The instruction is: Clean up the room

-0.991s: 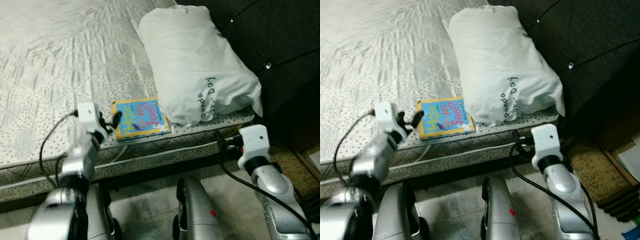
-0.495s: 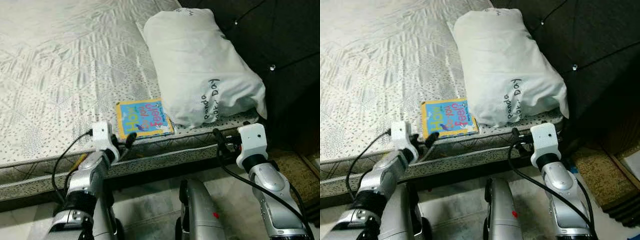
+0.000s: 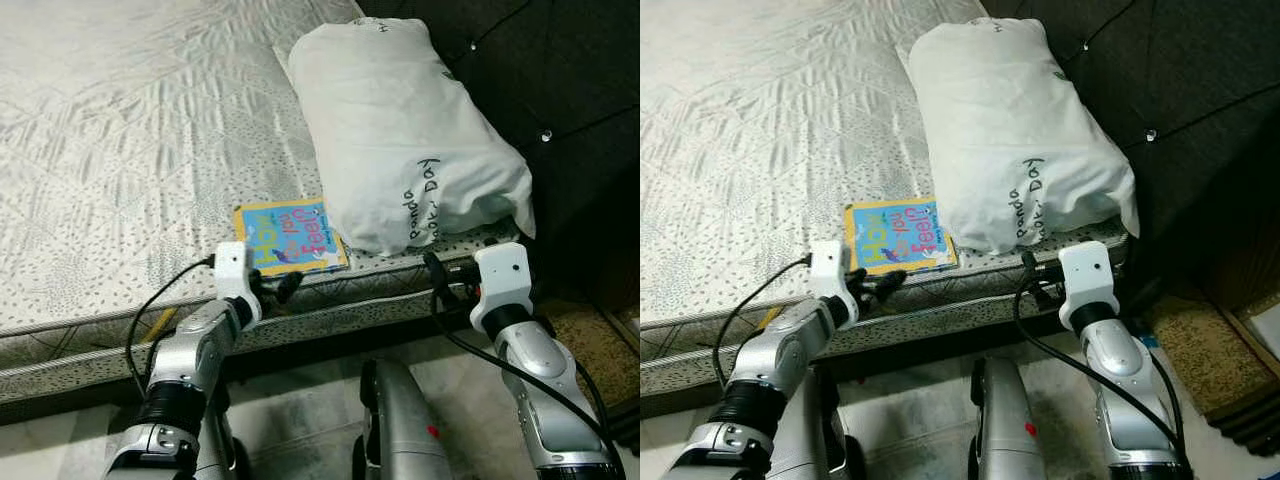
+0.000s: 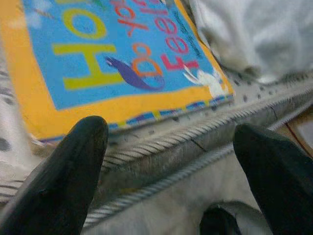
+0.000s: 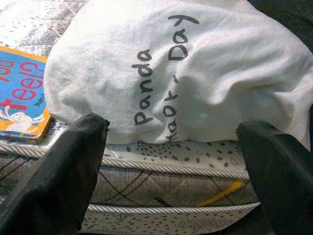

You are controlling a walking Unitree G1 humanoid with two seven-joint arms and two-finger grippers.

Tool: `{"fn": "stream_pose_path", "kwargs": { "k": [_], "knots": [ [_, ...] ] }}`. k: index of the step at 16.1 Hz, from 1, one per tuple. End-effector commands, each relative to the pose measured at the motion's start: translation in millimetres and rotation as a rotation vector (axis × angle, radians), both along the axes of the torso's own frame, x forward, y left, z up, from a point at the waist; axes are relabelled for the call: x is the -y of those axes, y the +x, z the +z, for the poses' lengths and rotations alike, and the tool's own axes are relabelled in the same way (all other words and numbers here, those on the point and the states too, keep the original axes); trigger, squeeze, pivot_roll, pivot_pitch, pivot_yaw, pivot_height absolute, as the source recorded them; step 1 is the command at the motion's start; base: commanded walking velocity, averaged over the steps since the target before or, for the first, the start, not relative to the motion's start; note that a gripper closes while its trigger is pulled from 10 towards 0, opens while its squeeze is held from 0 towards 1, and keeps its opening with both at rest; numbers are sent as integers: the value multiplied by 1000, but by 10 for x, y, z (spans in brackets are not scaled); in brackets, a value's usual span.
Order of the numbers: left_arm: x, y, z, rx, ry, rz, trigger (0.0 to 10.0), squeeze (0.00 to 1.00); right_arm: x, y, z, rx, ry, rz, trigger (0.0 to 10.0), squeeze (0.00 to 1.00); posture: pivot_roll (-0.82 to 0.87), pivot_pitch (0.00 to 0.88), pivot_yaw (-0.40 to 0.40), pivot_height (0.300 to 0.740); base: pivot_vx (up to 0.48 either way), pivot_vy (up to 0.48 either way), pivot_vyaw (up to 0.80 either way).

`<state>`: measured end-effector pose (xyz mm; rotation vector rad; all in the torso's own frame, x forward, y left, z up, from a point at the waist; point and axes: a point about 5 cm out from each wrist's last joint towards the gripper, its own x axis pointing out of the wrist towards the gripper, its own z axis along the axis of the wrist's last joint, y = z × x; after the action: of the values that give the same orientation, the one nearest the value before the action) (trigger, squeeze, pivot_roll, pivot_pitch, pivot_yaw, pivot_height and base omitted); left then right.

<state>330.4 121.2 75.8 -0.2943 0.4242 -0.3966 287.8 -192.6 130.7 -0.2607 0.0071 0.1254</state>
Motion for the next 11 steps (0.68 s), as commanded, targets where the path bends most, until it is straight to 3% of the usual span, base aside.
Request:
{"fn": "stream_pose_path", "kwargs": {
  "k": [1,2,3,5,11],
  "knots": [
    [45,-25,-45,-35,13,-37,10000,1000,8,-1,-21,-4,0,-5,10000,0,-170,128,-11,550,0,0,0],
    [87,-42,-59,-64,16,-70,10000,1000,7,-3,-24,-3,0,-5,10000,0,-172,128,-9,550,0,0,0],
    [97,-49,-75,-78,22,-79,10000,600,7,-6,-25,-3,0,-5,10000,0,-172,128,-9,550,0,0,0],
    [62,-40,-98,-98,16,-54,10000,0,13,-7,-23,-1,-2,-7,10000,0,-176,125,-5,550,0,0,0],
    [-135,46,-148,-142,-2,31,10000,0,33,-4,-21,0,-6,-11,10000,0,-184,118,-8,550,0,0,0]
  ]
}}
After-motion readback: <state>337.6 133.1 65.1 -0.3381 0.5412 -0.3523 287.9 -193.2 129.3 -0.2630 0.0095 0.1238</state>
